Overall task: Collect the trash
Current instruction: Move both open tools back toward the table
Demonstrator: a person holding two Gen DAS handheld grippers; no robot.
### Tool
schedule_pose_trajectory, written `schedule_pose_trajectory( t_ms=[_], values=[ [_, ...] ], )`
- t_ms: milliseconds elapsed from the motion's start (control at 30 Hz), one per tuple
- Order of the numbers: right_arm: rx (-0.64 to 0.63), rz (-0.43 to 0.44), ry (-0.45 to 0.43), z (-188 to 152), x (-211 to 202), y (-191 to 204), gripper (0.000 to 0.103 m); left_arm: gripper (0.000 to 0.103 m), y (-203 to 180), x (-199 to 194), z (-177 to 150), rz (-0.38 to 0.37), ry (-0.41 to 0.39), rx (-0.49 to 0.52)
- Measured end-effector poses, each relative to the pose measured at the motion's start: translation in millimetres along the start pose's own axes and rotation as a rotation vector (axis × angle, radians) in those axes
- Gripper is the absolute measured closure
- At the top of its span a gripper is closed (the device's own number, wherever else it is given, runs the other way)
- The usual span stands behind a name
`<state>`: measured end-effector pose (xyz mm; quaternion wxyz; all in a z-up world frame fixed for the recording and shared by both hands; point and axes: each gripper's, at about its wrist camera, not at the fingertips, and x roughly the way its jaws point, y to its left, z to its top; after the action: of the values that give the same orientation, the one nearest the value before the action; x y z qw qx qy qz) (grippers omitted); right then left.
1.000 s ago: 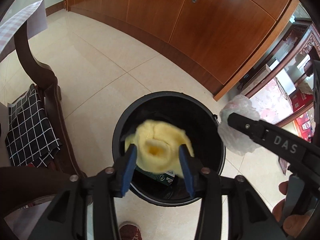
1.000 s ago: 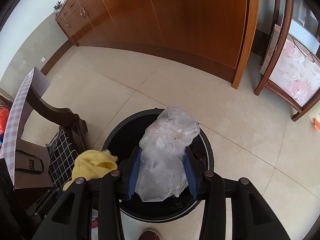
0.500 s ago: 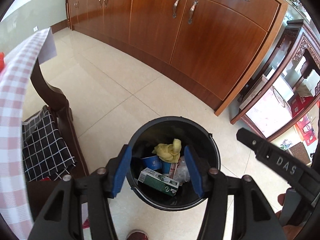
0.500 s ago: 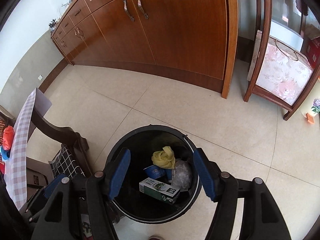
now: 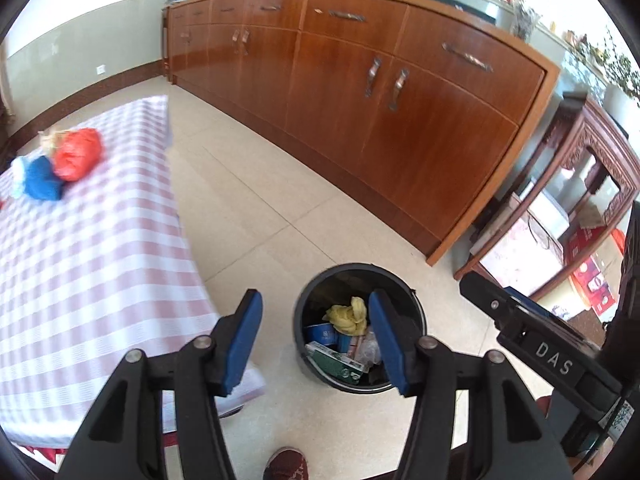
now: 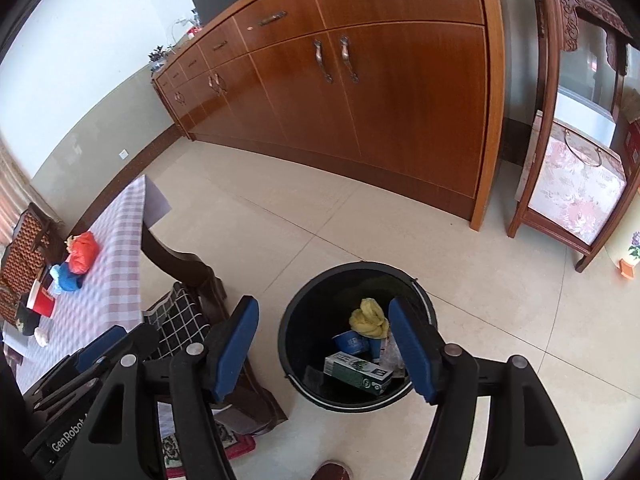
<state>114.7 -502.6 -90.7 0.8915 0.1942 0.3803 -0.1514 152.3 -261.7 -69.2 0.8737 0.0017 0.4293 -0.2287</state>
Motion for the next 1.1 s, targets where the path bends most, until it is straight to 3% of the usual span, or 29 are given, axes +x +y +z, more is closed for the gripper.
schedule_pose_trajectory(
  t_ms=[133, 400, 733, 1100],
  values=[
    [-0.048, 0.102, -0.013, -1, -16, 39, 0.032, 0.04, 29, -32, 1, 0.024, -0.059, -0.047],
    [-0.187, 0.221, -0.045, -5, -35, 127, 0.032, 0.035, 91, -79, 6, 0.139, -0.137, -0.13],
    [-0.325, 0.324, -0.046, -19, -39, 227, 0.031, 0.034, 182, -116, -1, 0.268, -0.192, -0.269],
    [-0.441, 0.394, -0.024, -34, -25, 308, 0.031, 0.034, 267, -136, -8, 0.365, -0.217, -0.381]
  ],
)
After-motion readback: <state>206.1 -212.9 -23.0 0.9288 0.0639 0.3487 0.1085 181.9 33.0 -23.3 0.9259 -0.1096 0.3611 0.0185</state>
